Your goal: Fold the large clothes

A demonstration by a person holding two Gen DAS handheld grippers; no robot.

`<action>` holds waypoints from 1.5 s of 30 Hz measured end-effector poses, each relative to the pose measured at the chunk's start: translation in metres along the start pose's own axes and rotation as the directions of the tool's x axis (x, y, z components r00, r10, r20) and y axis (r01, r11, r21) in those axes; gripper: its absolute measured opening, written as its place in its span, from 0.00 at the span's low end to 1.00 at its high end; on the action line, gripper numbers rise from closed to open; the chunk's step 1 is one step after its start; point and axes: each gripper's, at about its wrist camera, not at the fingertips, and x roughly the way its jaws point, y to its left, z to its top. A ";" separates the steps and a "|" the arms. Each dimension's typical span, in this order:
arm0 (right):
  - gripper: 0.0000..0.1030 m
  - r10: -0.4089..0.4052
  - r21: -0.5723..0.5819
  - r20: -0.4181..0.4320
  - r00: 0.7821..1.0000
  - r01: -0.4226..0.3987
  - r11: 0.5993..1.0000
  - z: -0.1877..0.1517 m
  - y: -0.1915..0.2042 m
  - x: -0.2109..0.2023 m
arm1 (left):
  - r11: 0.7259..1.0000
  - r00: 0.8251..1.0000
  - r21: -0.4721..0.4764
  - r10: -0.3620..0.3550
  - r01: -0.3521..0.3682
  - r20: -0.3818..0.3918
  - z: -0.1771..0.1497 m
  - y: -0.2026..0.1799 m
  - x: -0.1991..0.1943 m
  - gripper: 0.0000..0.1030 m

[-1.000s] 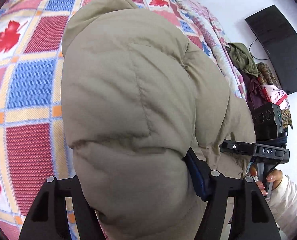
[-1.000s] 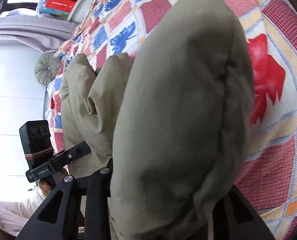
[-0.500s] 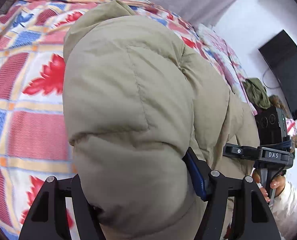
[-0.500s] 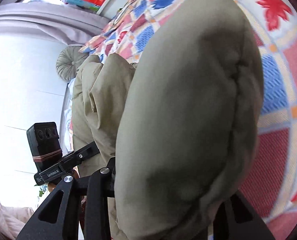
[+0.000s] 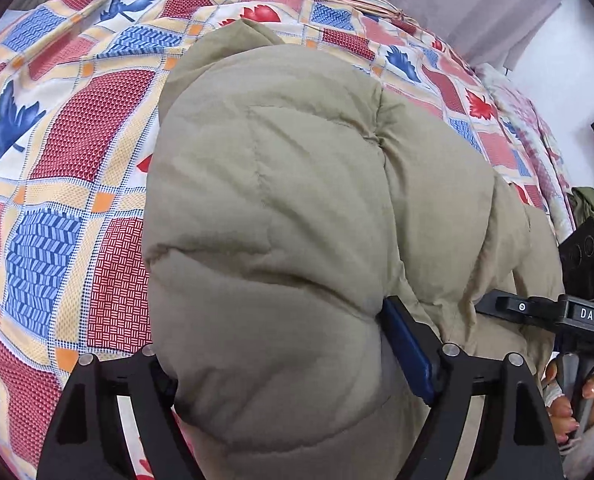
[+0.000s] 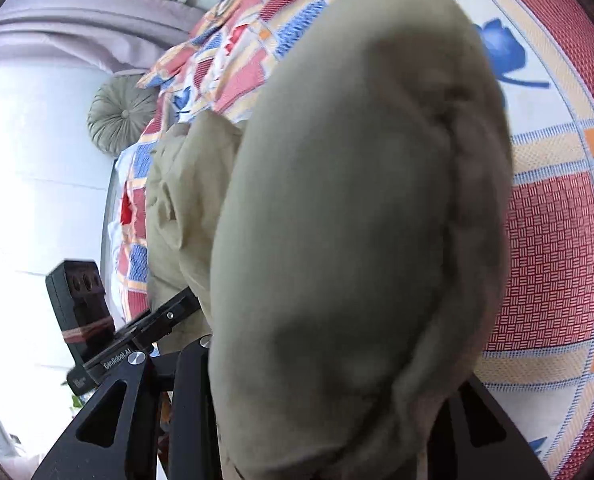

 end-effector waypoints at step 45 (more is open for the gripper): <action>0.02 -0.349 0.050 0.166 0.922 0.346 0.937 0.031 0.011 -0.001 | 0.962 0.959 0.067 0.256 -0.265 0.119 0.024 -0.040 0.016 0.84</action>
